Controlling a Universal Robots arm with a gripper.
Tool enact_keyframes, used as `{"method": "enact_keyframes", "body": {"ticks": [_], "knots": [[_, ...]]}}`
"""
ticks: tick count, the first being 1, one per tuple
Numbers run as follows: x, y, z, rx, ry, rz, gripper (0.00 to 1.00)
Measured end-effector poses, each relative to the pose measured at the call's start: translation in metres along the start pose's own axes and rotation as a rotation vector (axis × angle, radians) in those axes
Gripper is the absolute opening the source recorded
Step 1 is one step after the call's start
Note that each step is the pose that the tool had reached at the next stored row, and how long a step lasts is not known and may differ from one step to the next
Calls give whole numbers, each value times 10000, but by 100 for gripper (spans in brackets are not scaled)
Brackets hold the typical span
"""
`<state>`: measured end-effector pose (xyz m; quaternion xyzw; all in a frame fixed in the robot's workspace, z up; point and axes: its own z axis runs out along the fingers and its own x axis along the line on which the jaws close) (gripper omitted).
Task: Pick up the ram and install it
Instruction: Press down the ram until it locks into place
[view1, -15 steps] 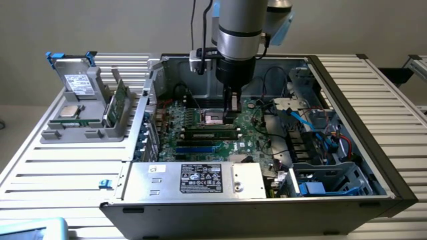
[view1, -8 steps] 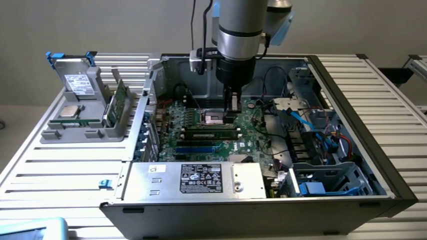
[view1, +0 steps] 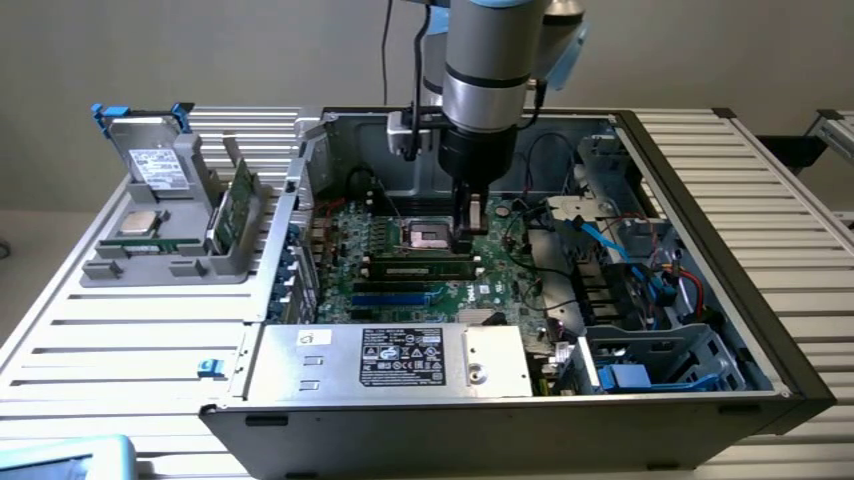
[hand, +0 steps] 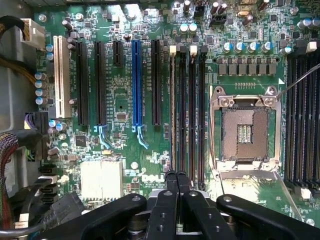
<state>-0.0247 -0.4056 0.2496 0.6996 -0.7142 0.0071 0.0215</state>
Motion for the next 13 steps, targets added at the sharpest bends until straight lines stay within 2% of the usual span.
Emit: {"method": "enact_keyframes", "body": {"ticks": [5, 10, 13], "knots": [[-2, 33, 81, 26, -2, 132, 11], [-1, 34, 91, 45, -6, 168, 11], [-3, 31, 105, 140, -14, 172, 11]]}}
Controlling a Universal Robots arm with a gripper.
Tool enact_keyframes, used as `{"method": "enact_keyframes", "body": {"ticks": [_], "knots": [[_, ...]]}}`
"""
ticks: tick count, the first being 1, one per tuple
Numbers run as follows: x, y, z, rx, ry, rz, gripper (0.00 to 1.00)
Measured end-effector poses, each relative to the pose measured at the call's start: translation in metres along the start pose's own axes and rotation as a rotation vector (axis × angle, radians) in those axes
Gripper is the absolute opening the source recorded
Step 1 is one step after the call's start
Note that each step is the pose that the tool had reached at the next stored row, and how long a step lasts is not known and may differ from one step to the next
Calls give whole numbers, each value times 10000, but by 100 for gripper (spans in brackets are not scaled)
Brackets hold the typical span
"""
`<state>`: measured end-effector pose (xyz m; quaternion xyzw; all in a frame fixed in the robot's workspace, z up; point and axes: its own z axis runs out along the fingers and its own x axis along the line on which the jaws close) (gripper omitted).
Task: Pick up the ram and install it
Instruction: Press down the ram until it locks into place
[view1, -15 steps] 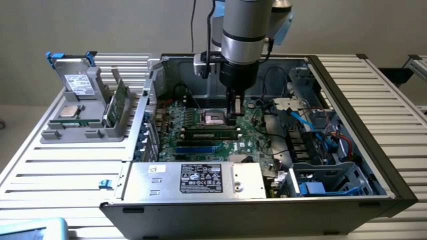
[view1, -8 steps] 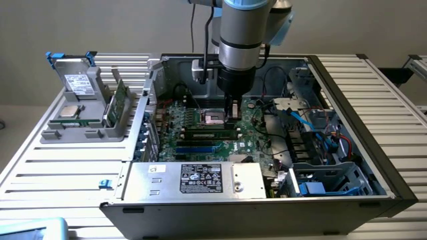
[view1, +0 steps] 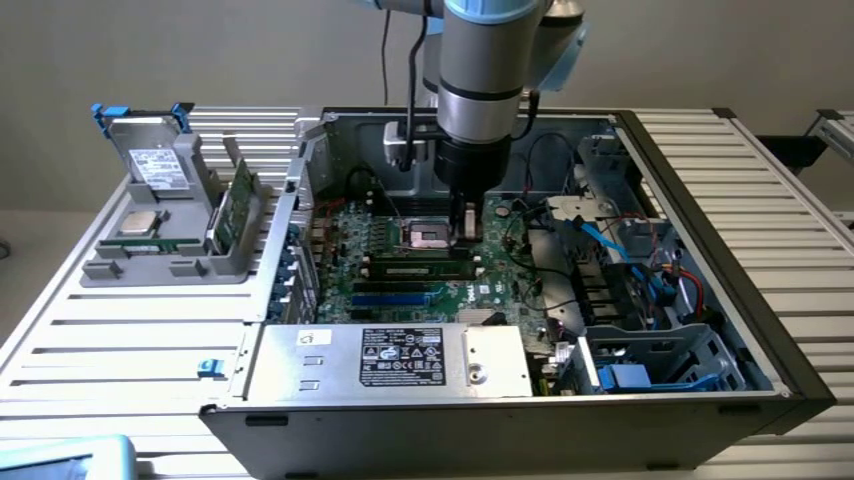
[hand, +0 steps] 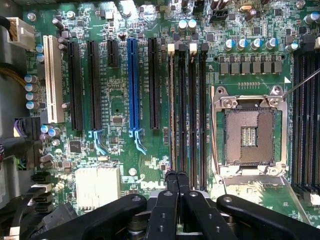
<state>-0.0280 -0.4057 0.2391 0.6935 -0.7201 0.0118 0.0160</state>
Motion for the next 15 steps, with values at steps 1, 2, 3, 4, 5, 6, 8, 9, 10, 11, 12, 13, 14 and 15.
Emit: {"method": "enact_keyframes", "body": {"ticks": [1, 2, 3, 4, 5, 6, 8, 9, 10, 11, 12, 13, 14, 15], "knots": [[-1, 0, 7, 32, -2, 1, 11], [0, 0, 14, 54, 0, 2, 11], [-1, -1, 21, 55, 0, 1, 11], [-1, -1, 26, 55, 1, 0, 11], [-1, -1, 30, 56, 1, 1, 11], [-1, 0, 34, 56, 1, 1, 11], [-1, 0, 43, 64, 1, 1, 11], [-2, 0, 47, 70, 1, 1, 11], [-2, 0, 52, 79, 0, 0, 11], [-2, 0, 57, 91, 0, -1, 11], [-2, 0, 62, 104, -1, -3, 11], [-2, 0, 66, 114, -1, -5, 11], [-3, 0, 71, 121, -2, -7, 11], [-3, 0, 76, 125, -3, -8, 11]]}}
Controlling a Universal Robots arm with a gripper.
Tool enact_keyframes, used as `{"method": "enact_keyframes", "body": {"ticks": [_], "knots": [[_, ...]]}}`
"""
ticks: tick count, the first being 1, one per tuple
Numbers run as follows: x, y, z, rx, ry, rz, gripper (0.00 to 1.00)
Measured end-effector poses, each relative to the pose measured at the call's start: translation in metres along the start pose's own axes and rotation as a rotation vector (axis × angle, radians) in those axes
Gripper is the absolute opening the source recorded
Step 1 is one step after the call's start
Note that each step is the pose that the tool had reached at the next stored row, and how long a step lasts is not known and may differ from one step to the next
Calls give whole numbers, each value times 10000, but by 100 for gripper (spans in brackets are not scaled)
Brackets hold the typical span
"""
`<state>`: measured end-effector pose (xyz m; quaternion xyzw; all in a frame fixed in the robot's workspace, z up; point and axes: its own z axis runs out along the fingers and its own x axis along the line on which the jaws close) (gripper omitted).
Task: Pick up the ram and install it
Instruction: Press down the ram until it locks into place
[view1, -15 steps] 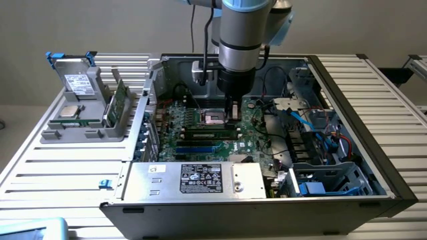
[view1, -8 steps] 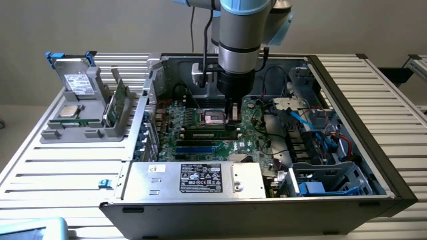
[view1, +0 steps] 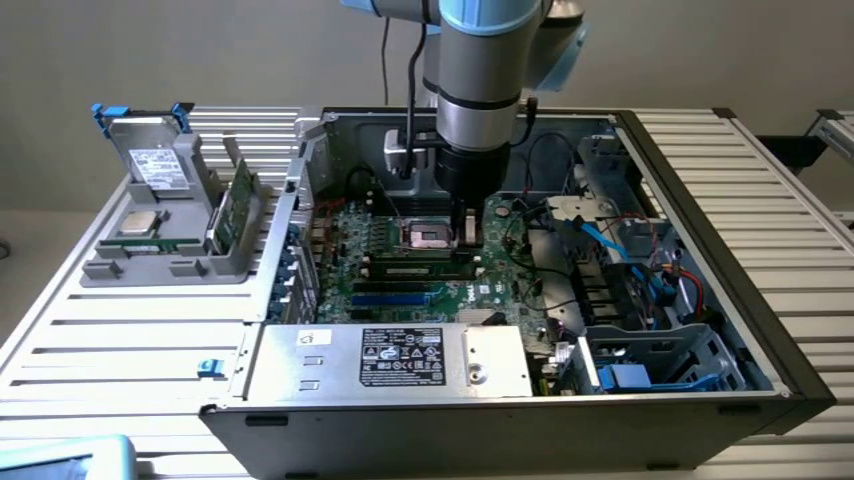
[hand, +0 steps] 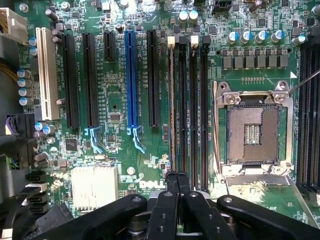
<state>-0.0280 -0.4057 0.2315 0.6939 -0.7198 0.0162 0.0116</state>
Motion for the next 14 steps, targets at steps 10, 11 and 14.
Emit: {"method": "enact_keyframes", "body": {"ticks": [10, 11, 14], "knots": [[-1, 1, 26, 13, 1, -15, 11], [-1, 1, 26, 13, 2, -16, 11], [-1, 2, 28, 14, 1, -19, 11]]}}
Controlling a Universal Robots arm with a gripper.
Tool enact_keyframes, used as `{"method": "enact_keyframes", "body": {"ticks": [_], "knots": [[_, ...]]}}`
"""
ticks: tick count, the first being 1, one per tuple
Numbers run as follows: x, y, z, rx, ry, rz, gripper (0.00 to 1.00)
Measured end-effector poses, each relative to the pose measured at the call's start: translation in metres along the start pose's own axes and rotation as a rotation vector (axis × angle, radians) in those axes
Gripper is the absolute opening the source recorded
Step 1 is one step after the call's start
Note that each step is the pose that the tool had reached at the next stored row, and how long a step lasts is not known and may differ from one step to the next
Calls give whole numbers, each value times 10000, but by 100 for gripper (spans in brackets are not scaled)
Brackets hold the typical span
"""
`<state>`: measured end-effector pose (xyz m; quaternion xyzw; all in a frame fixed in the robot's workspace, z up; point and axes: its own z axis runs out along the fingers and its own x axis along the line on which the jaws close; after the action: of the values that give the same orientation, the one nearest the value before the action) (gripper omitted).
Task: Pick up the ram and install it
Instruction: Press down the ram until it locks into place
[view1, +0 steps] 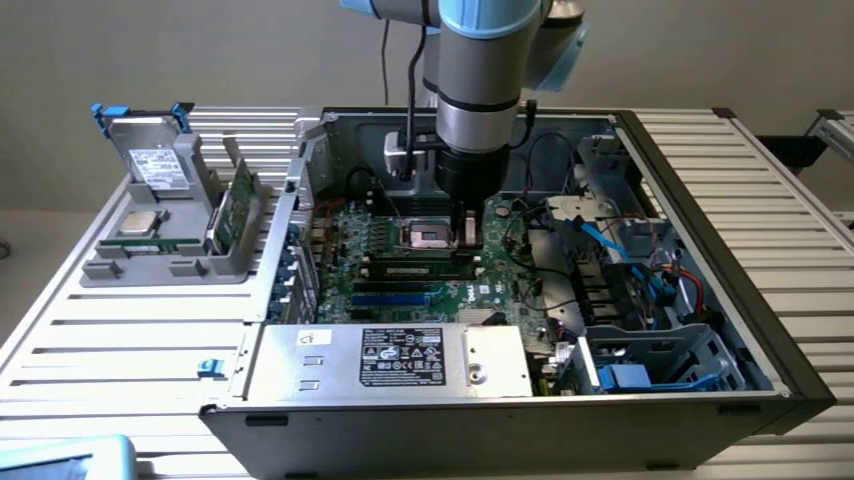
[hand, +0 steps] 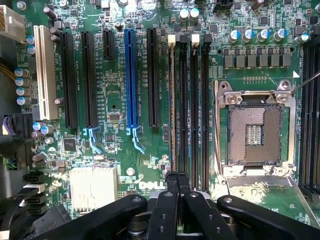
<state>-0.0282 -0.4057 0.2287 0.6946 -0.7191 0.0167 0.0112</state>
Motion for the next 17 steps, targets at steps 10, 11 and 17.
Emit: {"method": "enact_keyframes", "body": {"ticks": [10, 11, 17], "knots": [[5, 4, 4, 9, -1, -2, 11], [7, 4, 4, 10, -1, -1, 11], [7, 5, 12, 26, -1, -2, 11]]}}
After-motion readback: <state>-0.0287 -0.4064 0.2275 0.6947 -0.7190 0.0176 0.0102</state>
